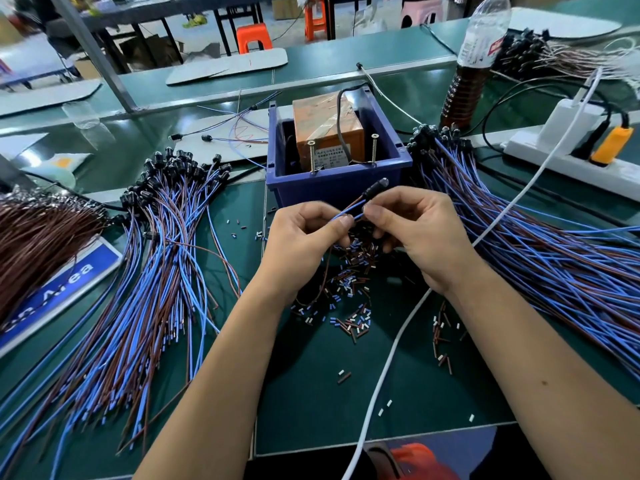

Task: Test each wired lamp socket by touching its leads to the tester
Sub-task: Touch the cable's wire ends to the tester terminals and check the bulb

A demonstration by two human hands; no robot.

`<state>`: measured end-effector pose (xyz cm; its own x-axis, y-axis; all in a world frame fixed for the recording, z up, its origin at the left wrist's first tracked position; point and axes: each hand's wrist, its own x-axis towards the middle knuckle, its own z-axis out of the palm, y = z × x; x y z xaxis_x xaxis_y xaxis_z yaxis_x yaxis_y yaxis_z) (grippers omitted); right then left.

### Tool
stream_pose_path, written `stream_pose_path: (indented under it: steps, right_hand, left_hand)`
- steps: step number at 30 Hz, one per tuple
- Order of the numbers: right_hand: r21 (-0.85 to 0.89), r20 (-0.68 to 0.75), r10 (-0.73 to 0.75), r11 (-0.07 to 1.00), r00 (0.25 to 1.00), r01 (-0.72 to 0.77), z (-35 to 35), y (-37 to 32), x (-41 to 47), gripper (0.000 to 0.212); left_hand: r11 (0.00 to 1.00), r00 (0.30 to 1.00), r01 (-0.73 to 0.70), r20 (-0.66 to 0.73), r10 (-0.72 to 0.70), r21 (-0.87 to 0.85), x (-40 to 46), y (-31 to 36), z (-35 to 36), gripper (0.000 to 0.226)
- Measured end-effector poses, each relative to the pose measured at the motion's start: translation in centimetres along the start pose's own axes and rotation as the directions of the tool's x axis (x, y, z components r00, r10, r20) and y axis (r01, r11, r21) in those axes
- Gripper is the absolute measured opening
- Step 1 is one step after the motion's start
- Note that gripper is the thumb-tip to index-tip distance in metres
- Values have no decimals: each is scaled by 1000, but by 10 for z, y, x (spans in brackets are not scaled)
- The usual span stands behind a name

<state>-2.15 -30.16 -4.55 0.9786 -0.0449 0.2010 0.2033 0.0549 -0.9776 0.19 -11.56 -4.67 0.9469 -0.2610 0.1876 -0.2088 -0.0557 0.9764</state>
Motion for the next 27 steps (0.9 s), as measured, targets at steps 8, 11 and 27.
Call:
stream_pose_path:
  steps: [8, 11, 27]
  right_hand:
    - [77, -42, -40, 996, 998, 43, 3, -2, -2, 15]
    - [127, 21, -36, 991, 999, 33, 15, -1, -5, 12]
    - [-58, -253, -273, 962, 928, 268, 12, -4, -2, 3]
  left_hand:
    - [986, 977, -150, -162, 137, -71, -3, 8, 0, 13]
    - [985, 979, -147, -158, 131, -91, -5, 8, 9, 14]
    - [931, 739, -364, -602, 303, 22, -5, 13, 11, 5]
